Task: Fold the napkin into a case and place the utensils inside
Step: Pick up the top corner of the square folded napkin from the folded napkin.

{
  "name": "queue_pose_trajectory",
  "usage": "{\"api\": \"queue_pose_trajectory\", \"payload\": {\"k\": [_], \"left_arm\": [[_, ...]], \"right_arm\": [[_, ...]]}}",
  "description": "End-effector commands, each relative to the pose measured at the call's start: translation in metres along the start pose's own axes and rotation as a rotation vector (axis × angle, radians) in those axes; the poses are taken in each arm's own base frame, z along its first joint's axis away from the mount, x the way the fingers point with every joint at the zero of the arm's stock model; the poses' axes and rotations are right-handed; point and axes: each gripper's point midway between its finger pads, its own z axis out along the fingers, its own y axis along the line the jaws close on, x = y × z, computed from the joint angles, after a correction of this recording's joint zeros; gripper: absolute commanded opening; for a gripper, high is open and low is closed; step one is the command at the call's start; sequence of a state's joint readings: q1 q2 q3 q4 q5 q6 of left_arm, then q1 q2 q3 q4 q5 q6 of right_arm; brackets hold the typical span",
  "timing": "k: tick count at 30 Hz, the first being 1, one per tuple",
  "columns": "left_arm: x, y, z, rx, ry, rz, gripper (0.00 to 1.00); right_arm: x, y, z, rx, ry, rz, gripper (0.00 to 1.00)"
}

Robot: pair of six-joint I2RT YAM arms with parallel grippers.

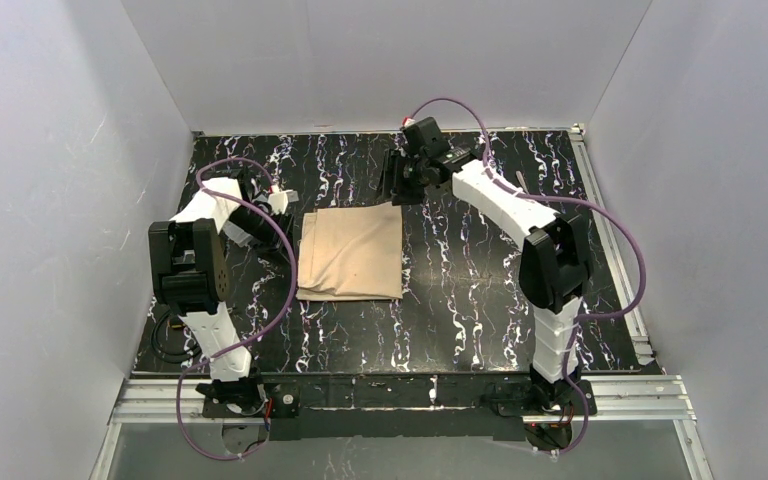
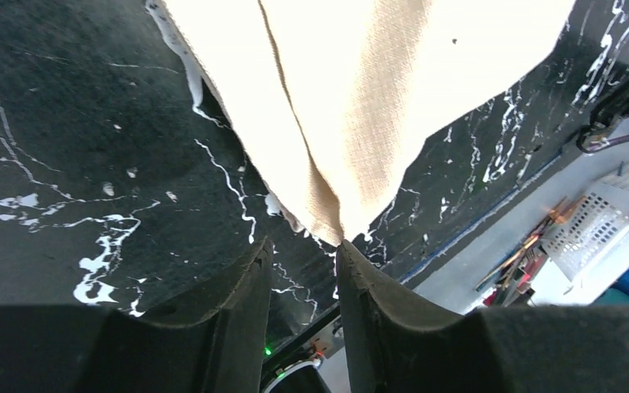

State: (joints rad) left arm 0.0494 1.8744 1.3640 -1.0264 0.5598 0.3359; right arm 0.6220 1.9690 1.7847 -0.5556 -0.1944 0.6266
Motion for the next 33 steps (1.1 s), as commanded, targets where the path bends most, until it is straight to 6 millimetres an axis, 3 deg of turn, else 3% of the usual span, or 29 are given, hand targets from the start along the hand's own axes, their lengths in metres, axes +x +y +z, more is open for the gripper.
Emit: {"api": "queue_pose_trajectory", "payload": {"k": [1,6,12,17,21,27,33], "left_arm": [[0.006,-0.028,-0.014,0.077,-0.011,-0.005,0.33],[0.013,-0.052,-0.009,0.117,0.003,0.054,0.34],[0.021,-0.071,0.005,0.115,0.044,0.134,0.32],[0.026,-0.051,0.024,-0.002,0.069,0.158,0.28],[0.030,-0.033,0.026,-0.098,0.063,0.174,0.23],[0.035,-0.022,0.027,-0.144,0.065,0.187,0.15],[0.045,-0.004,0.040,-0.189,0.105,0.196,0.12]], "right_arm": [[0.032,-0.026,0.021,0.112,0.095,-0.065,0.56],[0.058,-0.045,0.031,0.155,0.180,-0.047,0.45],[0.075,-0.044,0.029,0.098,0.186,-0.027,0.47],[0.081,-0.044,0.026,0.089,0.210,-0.020,0.51],[0.079,-0.046,0.022,0.074,0.207,-0.007,0.53],[0.080,-0.042,0.023,-0.015,0.262,0.016,0.52],[0.073,-0.048,0.022,-0.044,0.294,0.022,0.54]]}}
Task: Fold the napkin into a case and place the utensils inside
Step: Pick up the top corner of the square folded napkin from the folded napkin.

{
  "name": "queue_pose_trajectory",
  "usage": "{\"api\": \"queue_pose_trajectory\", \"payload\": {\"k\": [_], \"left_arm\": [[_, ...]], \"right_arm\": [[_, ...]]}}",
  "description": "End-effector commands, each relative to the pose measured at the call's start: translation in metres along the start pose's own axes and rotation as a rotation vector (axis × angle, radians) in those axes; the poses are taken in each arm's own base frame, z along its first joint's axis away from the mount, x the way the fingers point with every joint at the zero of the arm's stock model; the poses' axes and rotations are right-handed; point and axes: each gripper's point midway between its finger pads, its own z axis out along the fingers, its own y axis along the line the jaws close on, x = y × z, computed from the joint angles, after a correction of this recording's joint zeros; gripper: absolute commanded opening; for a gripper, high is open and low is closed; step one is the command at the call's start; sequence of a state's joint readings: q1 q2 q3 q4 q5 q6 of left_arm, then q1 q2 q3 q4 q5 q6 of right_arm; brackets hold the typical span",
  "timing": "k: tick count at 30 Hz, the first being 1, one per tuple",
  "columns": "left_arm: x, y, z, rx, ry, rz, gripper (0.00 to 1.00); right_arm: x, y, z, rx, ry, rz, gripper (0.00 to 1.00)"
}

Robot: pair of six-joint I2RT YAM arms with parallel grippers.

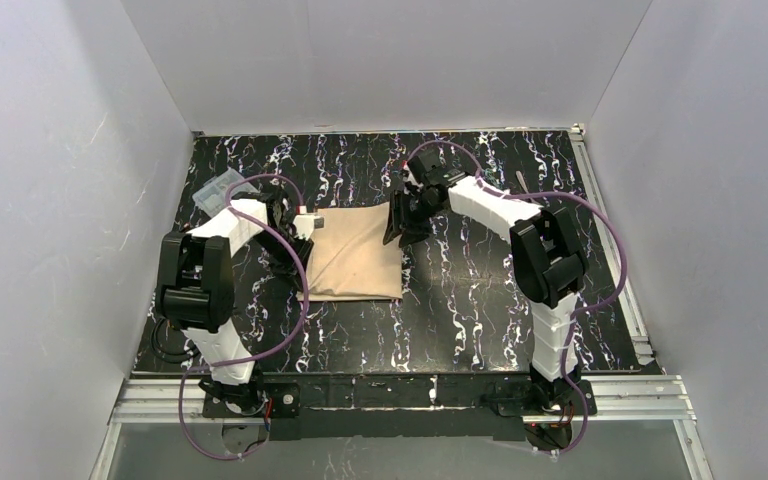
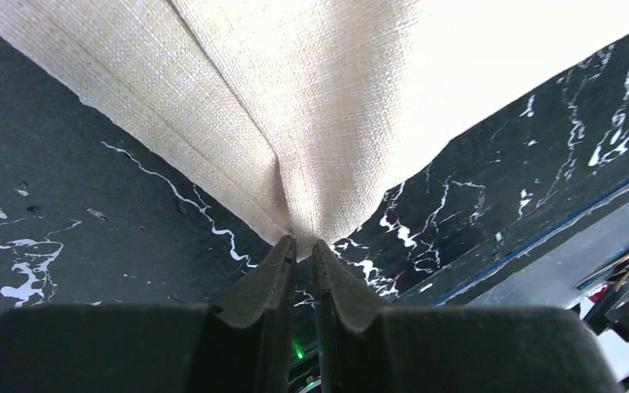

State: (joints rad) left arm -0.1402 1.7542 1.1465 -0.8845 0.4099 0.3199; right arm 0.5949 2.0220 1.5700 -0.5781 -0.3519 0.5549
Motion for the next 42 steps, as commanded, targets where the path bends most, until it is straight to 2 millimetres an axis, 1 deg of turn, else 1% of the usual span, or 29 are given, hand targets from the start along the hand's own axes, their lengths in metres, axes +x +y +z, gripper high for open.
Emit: {"api": "queue_pose_trajectory", "payload": {"k": [1,4,7,11,14,19,20,22,24,25,27,29,30,33,35,37,39,42], "left_arm": [[0.010,0.012,0.005,-0.056,0.015,0.024,0.12],[0.013,0.015,0.009,-0.062,0.020,0.030,0.12],[0.014,0.017,0.010,-0.075,0.012,0.038,0.12],[0.018,0.022,0.011,-0.105,0.012,0.057,0.09],[0.022,0.026,0.014,-0.121,0.014,0.069,0.08],[0.023,0.029,0.017,-0.135,-0.003,0.087,0.07],[0.022,0.028,0.016,-0.137,-0.008,0.089,0.07],[0.019,0.024,0.011,-0.129,-0.030,0.099,0.06],[0.016,0.018,0.002,-0.112,-0.058,0.106,0.06],[0.012,0.014,-0.005,-0.098,-0.076,0.110,0.06],[0.007,0.006,-0.017,-0.063,-0.102,0.108,0.06],[0.002,-0.002,-0.026,-0.023,-0.117,0.109,0.06],[0.000,-0.005,-0.030,-0.012,-0.119,0.109,0.06],[-0.007,-0.010,-0.039,0.003,-0.135,0.110,0.06],[-0.011,-0.012,-0.042,0.009,-0.146,0.104,0.06],[-0.014,-0.015,-0.043,0.026,-0.148,0.089,0.08],[-0.015,-0.017,-0.042,0.040,-0.145,0.075,0.10],[-0.016,-0.013,-0.037,0.034,-0.135,0.060,0.18]], "right_arm": [[-0.017,0.014,-0.013,-0.079,-0.008,-0.034,0.54],[-0.031,0.020,-0.015,-0.113,-0.024,-0.036,0.55],[-0.037,0.022,-0.006,-0.133,-0.018,-0.035,0.55],[-0.042,0.017,0.011,-0.145,0.002,-0.017,0.55],[-0.055,0.013,0.014,-0.157,-0.015,-0.010,0.55],[-0.076,-0.006,0.020,-0.172,-0.031,0.036,0.55],[-0.078,-0.007,0.023,-0.193,-0.026,0.048,0.55],[-0.080,-0.002,0.027,-0.265,-0.009,0.063,0.54],[-0.078,0.009,0.026,-0.365,0.023,0.076,0.54],[-0.077,0.017,0.023,-0.419,0.039,0.079,0.54],[-0.084,0.030,0.012,-0.502,0.018,0.073,0.54],[-0.094,0.032,0.004,-0.526,-0.021,0.073,0.54],[-0.097,0.028,0.007,-0.515,-0.024,0.089,0.54],[-0.092,0.008,0.027,-0.444,0.014,0.135,0.50],[-0.083,-0.006,0.043,-0.388,0.035,0.149,0.49],[-0.073,-0.015,0.056,-0.373,0.059,0.172,0.49],[-0.067,-0.018,0.065,-0.368,0.074,0.179,0.48],[-0.067,-0.008,0.071,-0.386,0.079,0.154,0.49]]}}
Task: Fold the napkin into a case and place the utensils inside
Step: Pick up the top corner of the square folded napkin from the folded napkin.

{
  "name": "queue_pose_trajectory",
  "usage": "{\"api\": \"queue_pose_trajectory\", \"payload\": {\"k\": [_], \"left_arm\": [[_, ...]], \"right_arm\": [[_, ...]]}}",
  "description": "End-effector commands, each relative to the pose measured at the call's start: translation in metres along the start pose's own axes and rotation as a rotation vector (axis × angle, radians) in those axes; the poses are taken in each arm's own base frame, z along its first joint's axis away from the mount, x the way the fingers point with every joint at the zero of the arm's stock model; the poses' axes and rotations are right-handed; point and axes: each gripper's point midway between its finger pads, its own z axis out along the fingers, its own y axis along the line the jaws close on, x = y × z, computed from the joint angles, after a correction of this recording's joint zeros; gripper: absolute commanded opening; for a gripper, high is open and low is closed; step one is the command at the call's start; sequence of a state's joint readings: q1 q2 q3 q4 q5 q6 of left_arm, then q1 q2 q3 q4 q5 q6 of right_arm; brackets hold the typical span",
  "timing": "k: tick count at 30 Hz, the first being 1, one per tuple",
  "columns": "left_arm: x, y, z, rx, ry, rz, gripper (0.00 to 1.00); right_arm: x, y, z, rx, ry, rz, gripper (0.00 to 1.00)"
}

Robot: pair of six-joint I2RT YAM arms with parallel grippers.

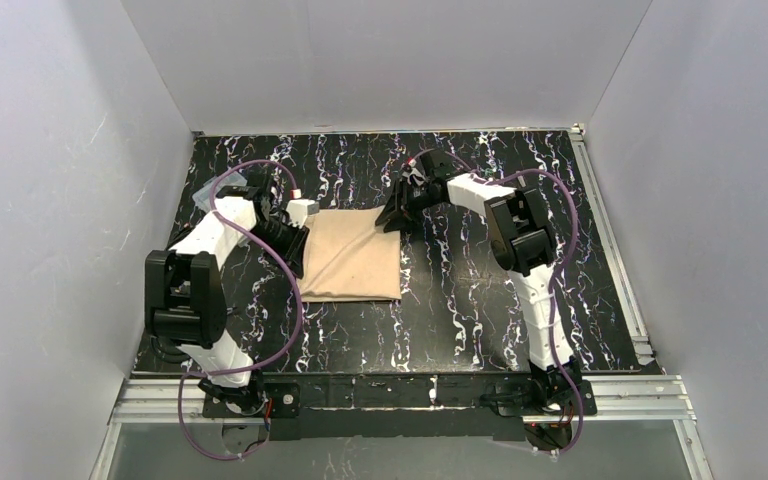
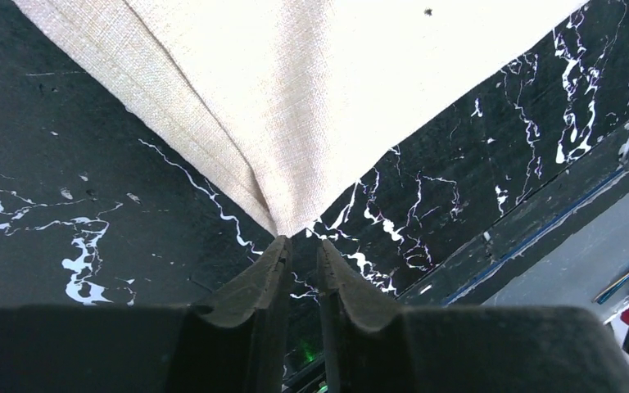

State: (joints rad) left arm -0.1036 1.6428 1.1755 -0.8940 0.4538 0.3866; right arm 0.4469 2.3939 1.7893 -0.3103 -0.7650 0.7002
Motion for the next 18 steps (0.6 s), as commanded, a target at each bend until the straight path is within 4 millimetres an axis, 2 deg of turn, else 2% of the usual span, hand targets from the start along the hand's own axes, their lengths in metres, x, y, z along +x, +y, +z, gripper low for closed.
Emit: {"api": "queue_pose_trajectory", "payload": {"k": [1,4,6,11,14,15,18], "left_arm": [[-0.001,-0.006,-0.001,0.035,0.008,-0.035,0.21],[-0.006,-0.003,-0.001,0.023,0.007,-0.048,0.31],[-0.016,0.000,-0.005,0.009,-0.013,-0.060,0.36],[-0.061,0.008,-0.011,-0.005,-0.082,-0.145,0.36],[-0.089,0.021,-0.006,-0.016,-0.112,-0.209,0.33],[-0.097,0.025,-0.004,-0.020,-0.123,-0.223,0.33],[-0.118,0.035,0.004,-0.022,-0.136,-0.259,0.31]], "right_arm": [[0.004,0.003,0.013,-0.022,0.025,-0.033,0.50],[0.004,0.022,0.003,-0.059,0.016,-0.067,0.52],[0.002,0.039,-0.009,-0.078,-0.010,-0.103,0.55],[0.009,0.065,-0.035,-0.094,-0.077,-0.148,0.56],[0.022,0.064,-0.044,-0.094,-0.111,-0.139,0.55],[0.031,0.057,-0.045,-0.088,-0.113,-0.121,0.54],[0.051,0.054,-0.049,-0.087,-0.128,-0.109,0.53]]}}
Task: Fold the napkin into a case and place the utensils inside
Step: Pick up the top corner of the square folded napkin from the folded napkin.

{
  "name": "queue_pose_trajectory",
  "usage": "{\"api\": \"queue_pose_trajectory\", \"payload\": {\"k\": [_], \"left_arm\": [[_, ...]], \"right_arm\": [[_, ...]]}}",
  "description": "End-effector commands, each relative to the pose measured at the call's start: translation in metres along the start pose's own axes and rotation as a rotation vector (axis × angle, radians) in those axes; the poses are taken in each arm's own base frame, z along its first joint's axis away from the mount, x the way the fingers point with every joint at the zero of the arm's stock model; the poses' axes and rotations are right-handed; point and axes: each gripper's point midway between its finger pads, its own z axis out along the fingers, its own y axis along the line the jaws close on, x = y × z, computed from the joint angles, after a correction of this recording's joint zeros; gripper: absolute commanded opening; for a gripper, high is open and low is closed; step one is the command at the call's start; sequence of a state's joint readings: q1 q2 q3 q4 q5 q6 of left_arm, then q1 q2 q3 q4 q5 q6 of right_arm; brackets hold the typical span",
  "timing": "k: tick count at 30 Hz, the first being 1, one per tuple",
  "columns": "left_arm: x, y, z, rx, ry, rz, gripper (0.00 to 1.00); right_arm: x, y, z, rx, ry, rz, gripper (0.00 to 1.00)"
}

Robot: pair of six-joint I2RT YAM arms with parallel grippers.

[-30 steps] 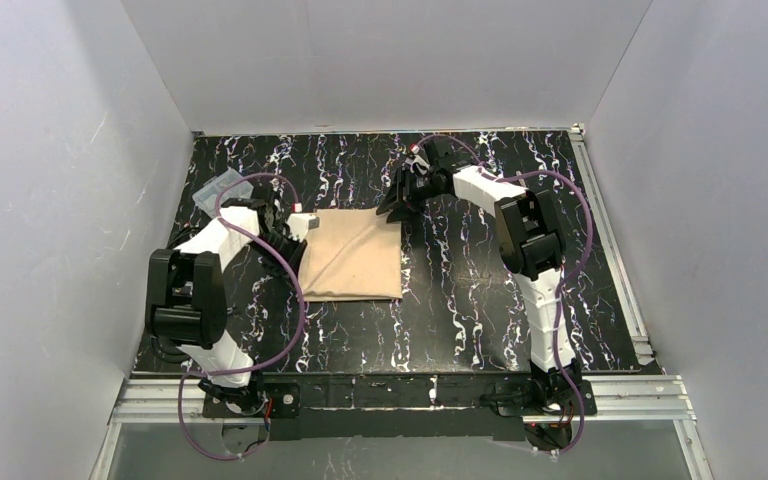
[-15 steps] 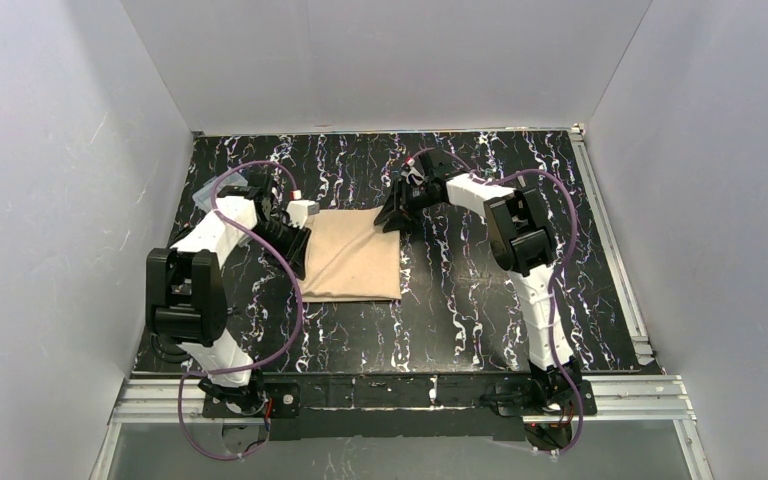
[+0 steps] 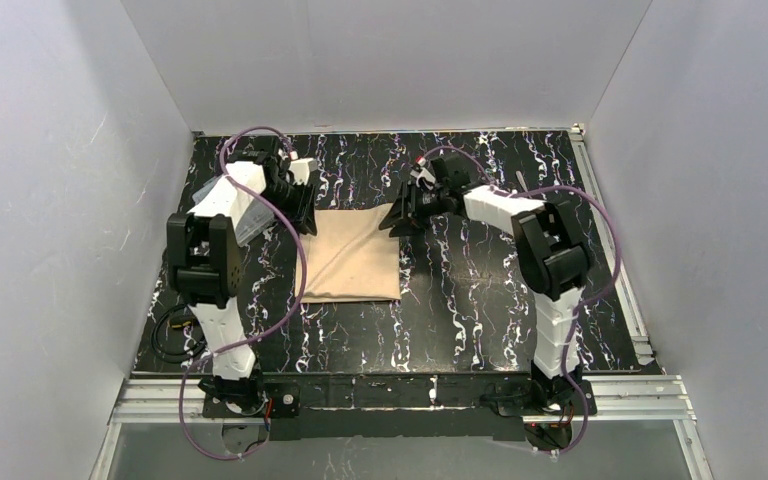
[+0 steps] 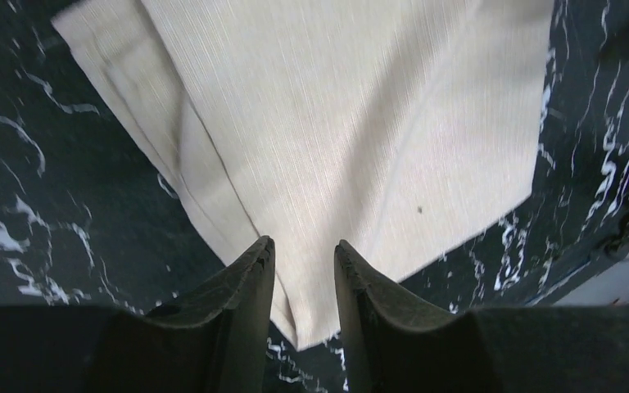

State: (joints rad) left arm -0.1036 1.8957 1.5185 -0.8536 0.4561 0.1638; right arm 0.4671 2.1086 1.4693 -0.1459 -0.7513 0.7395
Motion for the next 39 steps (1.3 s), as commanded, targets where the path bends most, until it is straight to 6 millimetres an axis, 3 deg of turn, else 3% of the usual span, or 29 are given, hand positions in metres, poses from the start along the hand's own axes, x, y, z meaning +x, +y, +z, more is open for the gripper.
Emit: {"api": "queue_pose_trajectory", "payload": {"k": [1,9,16,29,34,39], "left_arm": [[-0.033,0.005,0.008,0.000,-0.033,-0.098,0.31],[-0.072,0.028,0.027,-0.086,-0.089,-0.103,0.31],[-0.085,0.042,0.043,-0.131,-0.106,-0.141,0.33],[-0.081,0.047,0.074,-0.126,-0.055,-0.168,0.29],[-0.080,0.054,0.074,-0.172,-0.066,-0.162,0.27],[-0.078,0.055,0.064,-0.204,-0.094,-0.155,0.34]], "right_arm": [[0.016,0.017,-0.012,-0.029,-0.063,-0.036,0.52],[0.059,0.011,0.003,-0.008,-0.001,-0.049,0.49],[0.081,0.008,0.018,-0.012,0.051,-0.042,0.46],[0.110,0.003,0.030,-0.033,0.114,-0.028,0.42],[0.113,0.000,0.031,-0.031,0.121,-0.021,0.41],[0.117,-0.005,0.033,-0.025,0.128,-0.012,0.41]]}}
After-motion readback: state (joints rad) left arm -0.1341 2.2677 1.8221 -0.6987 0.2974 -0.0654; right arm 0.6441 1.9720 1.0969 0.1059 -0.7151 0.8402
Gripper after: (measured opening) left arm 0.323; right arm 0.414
